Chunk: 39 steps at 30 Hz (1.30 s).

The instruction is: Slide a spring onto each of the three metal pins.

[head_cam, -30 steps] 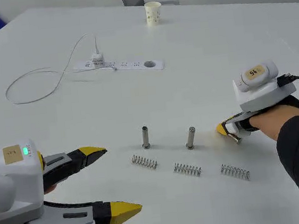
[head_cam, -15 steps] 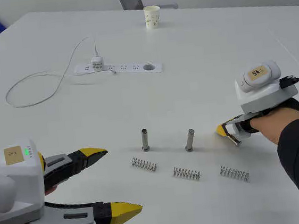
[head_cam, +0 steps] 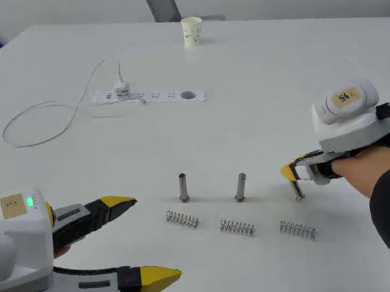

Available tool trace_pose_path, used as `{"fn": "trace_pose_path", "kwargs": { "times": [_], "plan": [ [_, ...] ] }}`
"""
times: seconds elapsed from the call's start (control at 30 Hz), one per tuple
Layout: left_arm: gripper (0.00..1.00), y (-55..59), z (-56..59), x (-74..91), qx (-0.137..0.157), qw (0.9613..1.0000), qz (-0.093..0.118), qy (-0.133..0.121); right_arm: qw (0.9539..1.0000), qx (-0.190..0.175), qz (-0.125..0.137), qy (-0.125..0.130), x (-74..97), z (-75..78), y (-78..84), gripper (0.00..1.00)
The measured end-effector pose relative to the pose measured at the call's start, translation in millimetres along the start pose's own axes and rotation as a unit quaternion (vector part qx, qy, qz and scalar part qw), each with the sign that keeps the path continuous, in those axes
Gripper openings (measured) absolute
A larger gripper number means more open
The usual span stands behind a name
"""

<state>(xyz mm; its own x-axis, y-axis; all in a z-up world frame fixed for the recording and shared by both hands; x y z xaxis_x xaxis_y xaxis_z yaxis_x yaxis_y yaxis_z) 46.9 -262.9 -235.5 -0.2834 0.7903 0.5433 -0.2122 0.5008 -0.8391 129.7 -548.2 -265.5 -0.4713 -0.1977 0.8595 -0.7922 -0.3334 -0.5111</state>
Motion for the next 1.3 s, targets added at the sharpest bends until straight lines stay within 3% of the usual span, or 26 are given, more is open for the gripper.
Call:
{"fn": "trace_pose_path", "kwargs": {
  "times": [0.47,1.3],
  "plan": [
    [0.75,-3.8,1.7,1.0,-0.007,1.0,0.006,0.0,0.9998,-0.007,0.016,0.008,16.3,-1.0,15.3,0.09],
    [0.74,-7.7,5.0,0.0,-0.012,0.9999,0.008,0.003,0.9997,0.013,0.017,0.012,20.6,-2.5,23.3,0.1]
  ]
}}
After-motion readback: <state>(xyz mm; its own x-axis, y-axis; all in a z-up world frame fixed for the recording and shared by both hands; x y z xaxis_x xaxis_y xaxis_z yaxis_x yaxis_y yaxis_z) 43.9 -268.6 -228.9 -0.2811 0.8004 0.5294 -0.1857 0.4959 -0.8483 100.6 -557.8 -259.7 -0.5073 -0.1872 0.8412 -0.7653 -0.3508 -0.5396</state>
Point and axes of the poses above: the centre of the closed fingertips' face, and the gripper's own axes: x roughly backward along the fingers, z roughly to its right, y roughly out of its underside, the point moved 6 cm from there along x, roughly backward along the fingers, and after that the axes turned 13 degrees about -z, right-handed, at the moved point
